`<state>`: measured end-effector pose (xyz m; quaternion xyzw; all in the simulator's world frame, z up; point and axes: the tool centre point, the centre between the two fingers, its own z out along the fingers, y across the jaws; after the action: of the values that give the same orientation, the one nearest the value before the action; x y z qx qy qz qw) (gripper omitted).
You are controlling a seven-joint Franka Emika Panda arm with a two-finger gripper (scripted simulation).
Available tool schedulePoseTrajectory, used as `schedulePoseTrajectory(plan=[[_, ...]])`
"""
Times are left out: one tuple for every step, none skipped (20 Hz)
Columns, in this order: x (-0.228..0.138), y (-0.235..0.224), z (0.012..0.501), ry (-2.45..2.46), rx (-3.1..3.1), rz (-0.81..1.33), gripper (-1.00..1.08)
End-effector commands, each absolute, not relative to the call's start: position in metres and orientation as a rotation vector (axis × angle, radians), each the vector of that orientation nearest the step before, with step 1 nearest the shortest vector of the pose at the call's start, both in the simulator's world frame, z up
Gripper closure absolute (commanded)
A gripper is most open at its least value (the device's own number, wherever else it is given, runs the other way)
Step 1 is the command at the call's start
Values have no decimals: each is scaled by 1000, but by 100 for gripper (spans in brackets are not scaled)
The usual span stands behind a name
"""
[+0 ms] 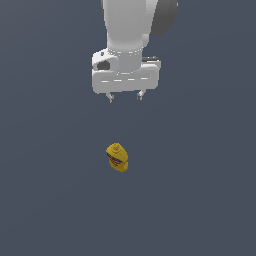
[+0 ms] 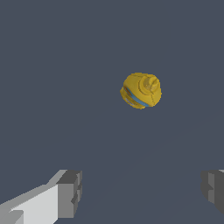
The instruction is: Pick up the object and move it to a goal position.
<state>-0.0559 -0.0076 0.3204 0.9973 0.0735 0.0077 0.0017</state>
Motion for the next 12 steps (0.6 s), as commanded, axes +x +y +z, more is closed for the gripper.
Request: schedulePoseTrajectory(plan=[[-50,-9,317,294,3123,22,-92],[-47,-10,315,324,3120,22,-92],[-44,-11,313,355,3116,21,-92],[-41,-12,311,389,3112,20,-92],[-38,-13,309,424,3107,19,-92],[-34,-13,306,461,3101,18,-92],[-31,-14,304,498,3095,17,-92],[-27,-15,302,535,3089,16,-92],[-24,-17,299,573,3082,16,-92],[-20,-18,296,610,3074,15,-92],[-17,-19,294,647,3067,14,-92],[-14,-20,291,684,3058,13,-92]])
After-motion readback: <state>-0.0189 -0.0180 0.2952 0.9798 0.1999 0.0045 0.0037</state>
